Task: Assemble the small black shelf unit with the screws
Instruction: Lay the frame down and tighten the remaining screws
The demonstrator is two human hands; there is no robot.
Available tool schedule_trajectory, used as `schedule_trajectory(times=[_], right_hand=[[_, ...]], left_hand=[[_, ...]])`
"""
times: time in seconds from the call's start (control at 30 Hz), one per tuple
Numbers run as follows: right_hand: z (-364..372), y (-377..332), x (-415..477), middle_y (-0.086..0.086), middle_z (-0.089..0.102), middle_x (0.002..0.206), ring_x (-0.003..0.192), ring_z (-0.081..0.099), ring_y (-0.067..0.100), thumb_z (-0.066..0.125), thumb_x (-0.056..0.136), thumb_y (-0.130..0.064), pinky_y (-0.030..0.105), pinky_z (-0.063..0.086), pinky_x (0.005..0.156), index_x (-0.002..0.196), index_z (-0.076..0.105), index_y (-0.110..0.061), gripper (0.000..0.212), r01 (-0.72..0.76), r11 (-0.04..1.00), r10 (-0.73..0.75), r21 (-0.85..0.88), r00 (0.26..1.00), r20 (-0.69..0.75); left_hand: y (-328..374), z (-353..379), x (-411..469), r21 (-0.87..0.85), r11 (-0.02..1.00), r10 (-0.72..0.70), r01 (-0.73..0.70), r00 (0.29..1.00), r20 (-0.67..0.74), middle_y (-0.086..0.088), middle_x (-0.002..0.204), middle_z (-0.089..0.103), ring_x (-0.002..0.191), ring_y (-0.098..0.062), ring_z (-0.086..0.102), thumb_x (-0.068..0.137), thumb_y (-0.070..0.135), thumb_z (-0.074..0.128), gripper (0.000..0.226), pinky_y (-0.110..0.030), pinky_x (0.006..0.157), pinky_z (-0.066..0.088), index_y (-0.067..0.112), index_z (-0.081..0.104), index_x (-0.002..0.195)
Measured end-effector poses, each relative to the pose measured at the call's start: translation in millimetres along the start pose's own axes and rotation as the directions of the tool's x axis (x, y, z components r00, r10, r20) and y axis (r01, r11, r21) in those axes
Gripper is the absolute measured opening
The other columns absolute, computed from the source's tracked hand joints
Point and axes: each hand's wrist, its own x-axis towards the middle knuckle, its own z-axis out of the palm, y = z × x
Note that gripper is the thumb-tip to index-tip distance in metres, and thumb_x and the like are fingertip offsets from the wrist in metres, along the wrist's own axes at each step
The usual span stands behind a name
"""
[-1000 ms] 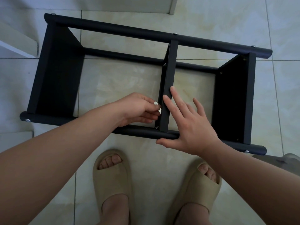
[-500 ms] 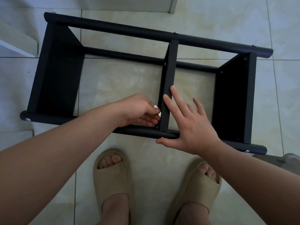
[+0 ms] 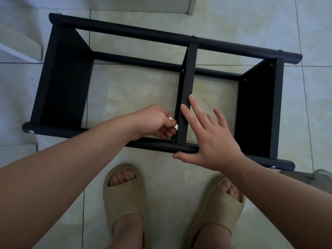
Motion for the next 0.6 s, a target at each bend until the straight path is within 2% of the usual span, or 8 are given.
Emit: schedule_trajectory(times=[0.37, 0.6], right_hand=[[1.4, 0.9, 0.1, 0.000, -0.009, 0.171, 0.146, 0.037, 0.026, 0.043, 0.076, -0.091, 0.059, 0.019, 0.121, 0.163, 0.009, -0.021, 0.116, 0.001, 1.000, -0.001, -0.008, 1.000, -0.007], [3.1, 1.8, -0.1, 0.000, -0.010, 0.171, 0.146, 0.037, 0.026, 0.043, 0.076, -0.091, 0.059, 0.020, 0.121, 0.163, 0.009, -0.022, 0.116, 0.002, 1.000, -0.002, -0.005, 1.000, -0.011]], left_hand=[[-3.2, -3.7, -5.0, 0.101, 0.995, 0.015, -0.019, 0.999, 0.034, -0.008, 0.080, 0.067, 0.076, -0.019, 0.062, 0.101, 0.002, 0.051, 0.019, -0.029, 0.077, 0.052, 0.007, 0.061, 0.087], [-9.2, -6.4, -3.0, 0.194, 0.981, 0.022, -0.030, 0.999, 0.044, -0.005, 0.082, 0.072, 0.077, -0.014, 0.066, 0.100, 0.004, 0.054, 0.018, -0.031, 0.080, 0.054, 0.011, 0.066, 0.087]])
